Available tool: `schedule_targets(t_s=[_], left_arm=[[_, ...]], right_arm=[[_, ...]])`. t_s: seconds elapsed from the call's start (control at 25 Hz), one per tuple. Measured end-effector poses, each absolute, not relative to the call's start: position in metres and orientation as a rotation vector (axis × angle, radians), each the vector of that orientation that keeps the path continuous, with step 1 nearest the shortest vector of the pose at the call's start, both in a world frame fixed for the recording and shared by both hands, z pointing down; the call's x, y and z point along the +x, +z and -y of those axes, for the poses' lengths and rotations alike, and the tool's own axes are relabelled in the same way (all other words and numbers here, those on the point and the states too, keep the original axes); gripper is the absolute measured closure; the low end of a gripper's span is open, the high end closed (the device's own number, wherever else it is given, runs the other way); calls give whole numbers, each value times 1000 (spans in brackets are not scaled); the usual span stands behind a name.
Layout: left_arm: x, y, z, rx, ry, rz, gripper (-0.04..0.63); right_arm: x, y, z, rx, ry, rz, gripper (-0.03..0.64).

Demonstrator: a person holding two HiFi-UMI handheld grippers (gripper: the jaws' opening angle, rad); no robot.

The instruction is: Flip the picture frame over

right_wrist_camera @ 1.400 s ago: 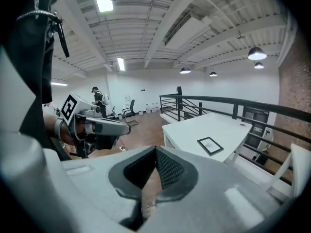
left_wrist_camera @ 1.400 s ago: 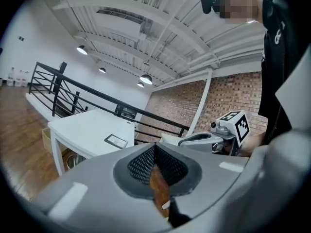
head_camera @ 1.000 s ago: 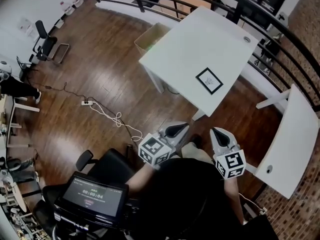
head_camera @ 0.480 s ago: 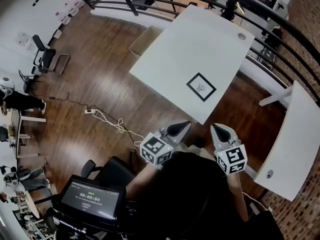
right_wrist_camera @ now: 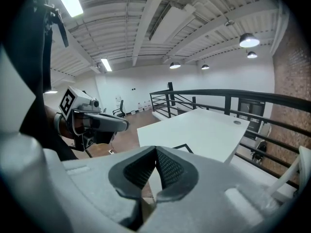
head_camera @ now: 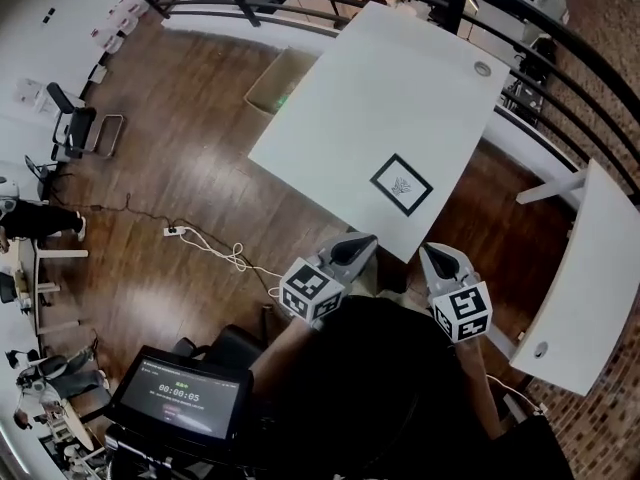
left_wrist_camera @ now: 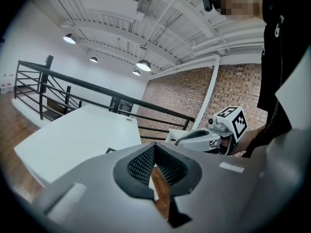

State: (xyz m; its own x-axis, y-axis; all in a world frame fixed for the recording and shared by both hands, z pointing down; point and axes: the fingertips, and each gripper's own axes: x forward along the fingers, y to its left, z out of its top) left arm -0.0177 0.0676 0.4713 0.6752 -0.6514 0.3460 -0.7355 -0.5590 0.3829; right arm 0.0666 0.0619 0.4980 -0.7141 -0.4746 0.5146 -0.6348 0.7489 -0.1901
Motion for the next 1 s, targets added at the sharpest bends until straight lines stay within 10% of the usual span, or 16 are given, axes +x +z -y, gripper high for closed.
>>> schedule_targets(t_s=[1.0], left_arm=[[-76,629,62,2325,653,676,581]], right_arm=[[47,667,-14,830,813,1990,600]])
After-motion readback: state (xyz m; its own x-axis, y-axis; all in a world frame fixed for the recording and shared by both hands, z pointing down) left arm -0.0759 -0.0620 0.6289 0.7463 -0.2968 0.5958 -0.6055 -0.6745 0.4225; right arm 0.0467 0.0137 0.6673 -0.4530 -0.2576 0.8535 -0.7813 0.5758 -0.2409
